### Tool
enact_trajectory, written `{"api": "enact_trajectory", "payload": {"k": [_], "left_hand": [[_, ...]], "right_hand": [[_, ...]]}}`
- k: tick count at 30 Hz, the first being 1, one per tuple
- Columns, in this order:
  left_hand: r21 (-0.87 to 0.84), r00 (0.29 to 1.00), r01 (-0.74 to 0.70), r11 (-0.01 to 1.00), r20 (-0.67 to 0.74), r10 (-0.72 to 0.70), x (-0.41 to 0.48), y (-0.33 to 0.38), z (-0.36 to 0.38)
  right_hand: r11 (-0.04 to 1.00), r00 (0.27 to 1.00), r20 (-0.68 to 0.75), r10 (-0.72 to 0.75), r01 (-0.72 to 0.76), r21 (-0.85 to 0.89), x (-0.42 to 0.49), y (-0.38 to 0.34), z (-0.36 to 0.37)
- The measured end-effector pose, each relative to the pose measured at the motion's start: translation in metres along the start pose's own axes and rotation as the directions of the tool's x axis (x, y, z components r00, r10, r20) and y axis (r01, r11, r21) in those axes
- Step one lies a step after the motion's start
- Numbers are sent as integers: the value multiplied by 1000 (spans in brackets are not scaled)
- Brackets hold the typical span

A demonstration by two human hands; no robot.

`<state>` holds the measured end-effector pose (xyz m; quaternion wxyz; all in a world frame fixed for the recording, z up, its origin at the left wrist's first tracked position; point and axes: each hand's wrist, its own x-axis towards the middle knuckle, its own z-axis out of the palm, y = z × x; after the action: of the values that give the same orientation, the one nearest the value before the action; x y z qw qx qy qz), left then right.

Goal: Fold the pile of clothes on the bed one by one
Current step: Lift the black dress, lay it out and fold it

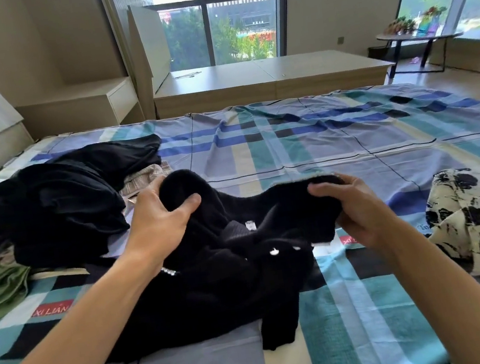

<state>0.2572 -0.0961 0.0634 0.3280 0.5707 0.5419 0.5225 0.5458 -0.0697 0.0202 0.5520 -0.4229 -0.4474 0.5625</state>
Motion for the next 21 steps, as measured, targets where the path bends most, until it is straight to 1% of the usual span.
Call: {"api": "enact_trajectory", "payload": {"k": [2,3,4,5,6,7,8,9,10,11,12,13,14,15,16,17,18,19,20,21], "left_hand": [[-87,996,65,994,69,-59,-2,-3,-2],[-131,982,143,981,139,-125,-2,-4,-6],[-177,953,232,957,238,-187,-2,-7,-11],[-246,913,311,918,345,-217,-1,-11,-16],[-336,878,364,869,436,-200,0,-15,-22],[-430,853,401,809,498,-158,2,-21,-27],[-504,831,428,750,545,-108,4,-29,-31],[-533,800,450,717,597,-58,5,-37,-34],[-508,753,467,724,657,-25,4,-43,-34],[-437,706,467,769,708,-26,2,-48,-33],[-325,659,442,836,750,-57,-2,-51,-31],[-190,610,392,900,786,-100,-6,-54,-28],[-51,563,306,951,815,-138,-12,-55,-23],[87,552,171,981,816,-169,-18,-57,-17],[204,579,21,979,796,-178,-24,-59,-11],[286,624,-86,954,762,-172,-29,-61,-5],[313,666,-130,941,731,-151,-35,-61,0],[295,699,-135,946,705,-121,-39,-61,5],[234,730,-97,967,677,-91,-43,-58,10],[140,775,-18,990,628,-75,-43,-56,13]], "right_hand": [[987,997,48,54,-46,-154,2,4,-4],[960,991,68,115,-93,-264,4,7,-8],[906,981,68,184,-143,-398,5,10,-13],[820,966,53,254,-186,-542,6,13,-17],[709,953,28,303,-206,-674,8,17,-21],[600,946,1,325,-205,-773,10,20,-25],[524,947,-25,320,-199,-828,11,23,-27],[489,952,-45,303,-196,-850,14,25,-29],[487,959,-57,277,-191,-852,16,27,-30],[507,967,-62,247,-183,-842,18,27,-29],[553,974,-64,217,-177,-814,18,27,-28],[618,978,-62,199,-174,-767,16,26,-26],[683,980,-63,190,-178,-708,14,24,-23],[732,981,-71,181,-183,-656,13,23,-22],[756,982,-79,174,-185,-628,12,21,-20],[764,981,-87,172,-189,-616,10,20,-18],[764,981,-92,173,-193,-616,9,19,-17],[769,979,-100,175,-200,-608,8,18,-16],[783,977,-112,181,-212,-585,6,16,-14],[821,974,-117,193,-225,-524,5,14,-11]]}}
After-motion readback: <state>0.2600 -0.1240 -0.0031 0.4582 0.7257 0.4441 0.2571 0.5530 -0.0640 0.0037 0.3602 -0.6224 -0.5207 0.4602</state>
